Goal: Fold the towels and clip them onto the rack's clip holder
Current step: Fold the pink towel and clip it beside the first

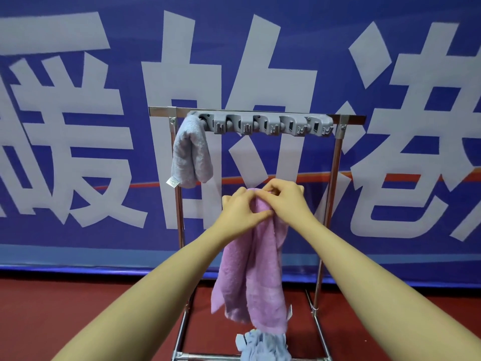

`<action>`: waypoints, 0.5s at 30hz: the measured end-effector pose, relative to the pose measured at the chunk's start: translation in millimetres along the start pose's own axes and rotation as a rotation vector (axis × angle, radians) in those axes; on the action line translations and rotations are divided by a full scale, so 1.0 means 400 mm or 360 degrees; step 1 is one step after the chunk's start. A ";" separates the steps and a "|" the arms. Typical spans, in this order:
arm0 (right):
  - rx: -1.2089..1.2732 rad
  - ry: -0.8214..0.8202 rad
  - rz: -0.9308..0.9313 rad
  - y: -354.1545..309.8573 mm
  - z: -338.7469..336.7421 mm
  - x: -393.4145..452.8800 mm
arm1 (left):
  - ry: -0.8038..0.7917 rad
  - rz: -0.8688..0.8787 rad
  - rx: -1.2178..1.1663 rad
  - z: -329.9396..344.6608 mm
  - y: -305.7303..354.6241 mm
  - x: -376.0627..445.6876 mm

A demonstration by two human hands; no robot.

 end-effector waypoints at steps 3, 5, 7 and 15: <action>0.0246 -0.0074 -0.0074 0.010 0.002 -0.006 | 0.0221 -0.0079 -0.0143 -0.004 -0.001 0.008; 0.0183 -0.0020 -0.0012 0.042 -0.002 -0.005 | 0.0262 -0.0125 -0.0225 -0.010 -0.005 0.015; -0.0081 0.0075 0.0148 0.078 -0.010 -0.007 | 0.0285 -0.0143 -0.0217 -0.019 -0.003 0.020; 0.0303 -0.0195 0.0555 0.101 0.054 -0.026 | 0.0361 -0.0097 -0.0066 -0.042 -0.006 0.048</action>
Point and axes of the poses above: each hand's wrist, its own x-axis towards the middle knuckle, its own z-axis out of the palm, y = z × x, the point moved 2 cm from there along x, towards the middle knuckle, and after that the axes turned 8 degrees about -x, right-handed, at the moved point
